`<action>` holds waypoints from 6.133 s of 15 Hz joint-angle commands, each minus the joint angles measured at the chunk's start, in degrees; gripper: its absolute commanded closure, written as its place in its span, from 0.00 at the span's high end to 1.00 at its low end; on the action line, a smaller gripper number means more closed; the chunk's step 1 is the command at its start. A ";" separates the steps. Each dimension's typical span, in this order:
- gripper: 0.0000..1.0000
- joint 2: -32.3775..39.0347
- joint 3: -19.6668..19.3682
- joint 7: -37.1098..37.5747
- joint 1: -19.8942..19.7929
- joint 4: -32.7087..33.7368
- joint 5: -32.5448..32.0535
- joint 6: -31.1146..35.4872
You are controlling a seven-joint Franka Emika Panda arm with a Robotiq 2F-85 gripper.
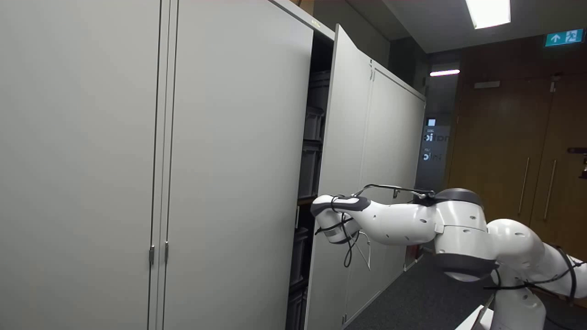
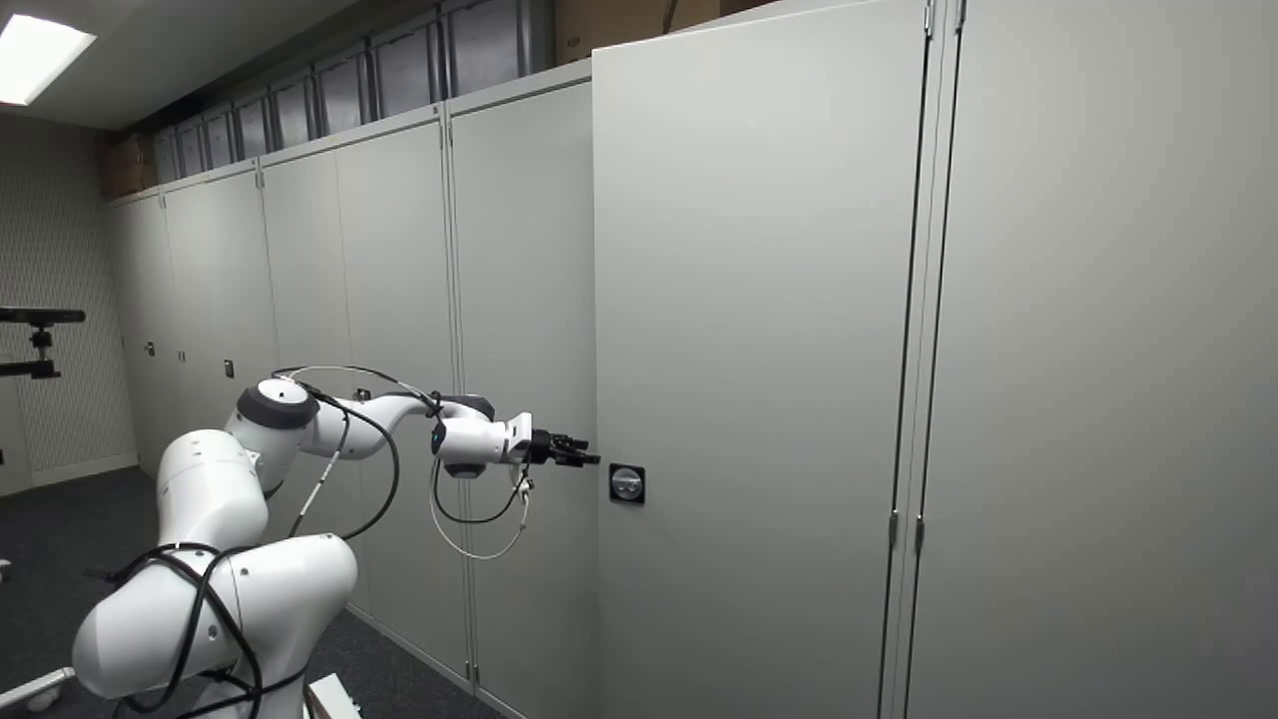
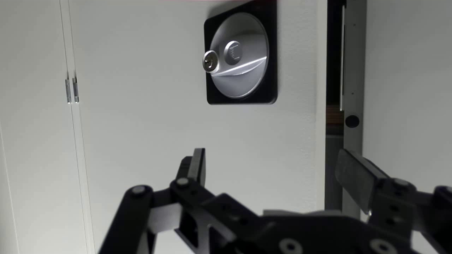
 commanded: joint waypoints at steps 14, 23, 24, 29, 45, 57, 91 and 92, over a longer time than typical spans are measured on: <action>1.00 3.68 -3.24 -6.88 -2.80 6.28 7.67 0.14; 1.00 4.85 -3.90 -6.90 -4.06 7.81 8.73 0.13; 1.00 5.10 -4.01 -6.91 -4.18 7.90 8.96 0.13; 1.00 6.05 -4.39 -6.98 -4.60 7.96 9.86 0.13; 1.00 9.46 -6.08 -7.08 -5.51 8.77 10.09 0.35; 1.00 9.54 -5.78 -5.74 -7.15 11.85 13.02 0.32; 1.00 9.81 -8.88 -8.83 -2.49 6.84 19.12 0.02; 1.00 9.81 -8.90 -8.71 -2.45 6.95 19.14 0.02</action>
